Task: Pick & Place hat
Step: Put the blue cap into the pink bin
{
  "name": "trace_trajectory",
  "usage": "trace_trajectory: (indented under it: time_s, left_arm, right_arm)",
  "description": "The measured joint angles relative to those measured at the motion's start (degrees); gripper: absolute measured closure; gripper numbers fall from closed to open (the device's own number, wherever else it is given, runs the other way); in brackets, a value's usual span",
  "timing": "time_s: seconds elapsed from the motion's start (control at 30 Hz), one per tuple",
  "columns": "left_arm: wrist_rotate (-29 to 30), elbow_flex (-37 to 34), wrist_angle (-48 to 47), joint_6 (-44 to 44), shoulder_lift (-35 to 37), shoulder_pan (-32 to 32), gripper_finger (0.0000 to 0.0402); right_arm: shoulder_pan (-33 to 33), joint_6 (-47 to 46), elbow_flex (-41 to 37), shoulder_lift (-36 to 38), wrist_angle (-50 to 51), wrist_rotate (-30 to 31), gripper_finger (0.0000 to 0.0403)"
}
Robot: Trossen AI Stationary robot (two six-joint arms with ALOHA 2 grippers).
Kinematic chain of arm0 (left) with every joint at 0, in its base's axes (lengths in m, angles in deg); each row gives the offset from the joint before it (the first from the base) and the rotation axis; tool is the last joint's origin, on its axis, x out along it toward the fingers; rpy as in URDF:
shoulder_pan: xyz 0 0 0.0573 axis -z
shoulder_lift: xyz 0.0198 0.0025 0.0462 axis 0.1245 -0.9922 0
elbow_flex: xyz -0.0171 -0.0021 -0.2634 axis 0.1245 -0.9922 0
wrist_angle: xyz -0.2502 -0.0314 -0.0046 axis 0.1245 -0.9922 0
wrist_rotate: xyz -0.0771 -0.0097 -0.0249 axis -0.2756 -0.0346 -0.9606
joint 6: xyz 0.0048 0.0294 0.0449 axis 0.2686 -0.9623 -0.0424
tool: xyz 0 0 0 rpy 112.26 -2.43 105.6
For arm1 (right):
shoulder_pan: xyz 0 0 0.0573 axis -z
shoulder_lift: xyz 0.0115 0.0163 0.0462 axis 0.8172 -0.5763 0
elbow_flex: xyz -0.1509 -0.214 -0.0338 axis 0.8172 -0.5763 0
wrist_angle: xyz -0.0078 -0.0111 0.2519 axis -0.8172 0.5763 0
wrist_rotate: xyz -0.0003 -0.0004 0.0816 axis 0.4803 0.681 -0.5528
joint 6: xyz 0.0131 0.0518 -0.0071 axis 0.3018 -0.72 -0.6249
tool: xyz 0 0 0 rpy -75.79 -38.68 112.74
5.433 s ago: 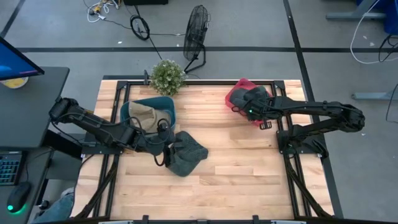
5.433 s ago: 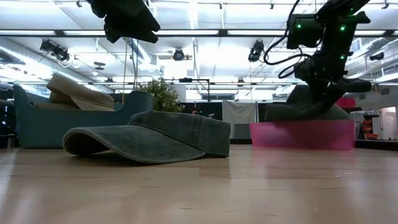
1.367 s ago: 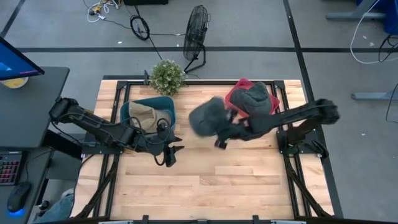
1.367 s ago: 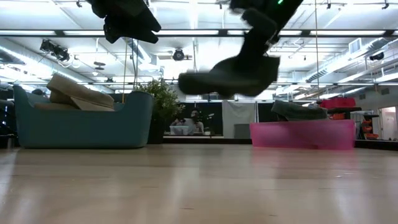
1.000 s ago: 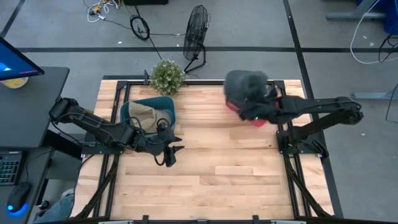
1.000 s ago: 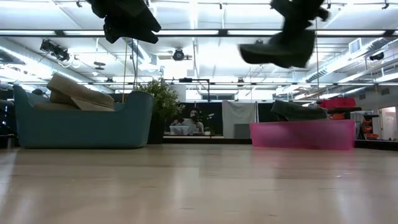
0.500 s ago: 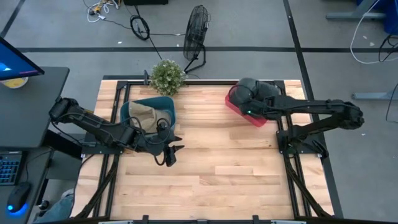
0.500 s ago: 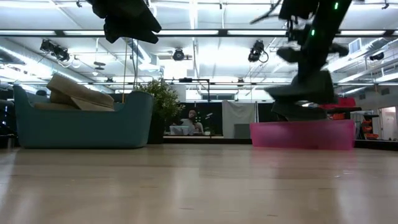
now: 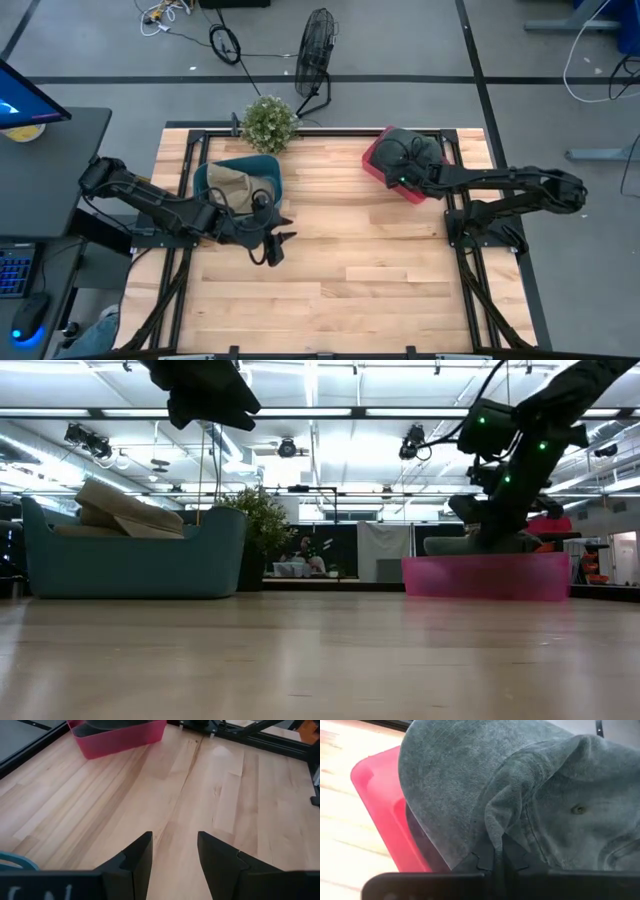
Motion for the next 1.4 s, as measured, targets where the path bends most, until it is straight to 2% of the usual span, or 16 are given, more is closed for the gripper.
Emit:
trace_trajectory:
  time_s: [0.2,0.43,0.87,1.17,1.4]
  left_arm:
    - [0.13,0.0,0.0,0.02,0.0,-0.02,0.0241]
    - [0.11,0.0,0.0,0.06,0.0,0.0,0.0241]
    - [0.1,0.0,0.0,0.11,0.0,0.0,0.0241]
    - [0.1,0.0,-0.01,0.11,0.0,0.0,0.0241]
    - [0.1,0.0,0.0,0.11,0.0,0.0,0.0241]
  right_arm:
    - [0.28,2.45,-0.22,-0.02,-0.41,-0.92,0.0381]
    - [0.26,4.74,1.52,0.04,0.51,-2.47,0.0334]
    - [-0.8,6.03,16.46,-0.02,24.37,-2.43,0.0227]
    - [-2.83,12.94,26.34,0.0,29.07,-1.99,0.0217]
    - [-0.82,16.46,26.59,0.0,28.3,3.47,0.0228]
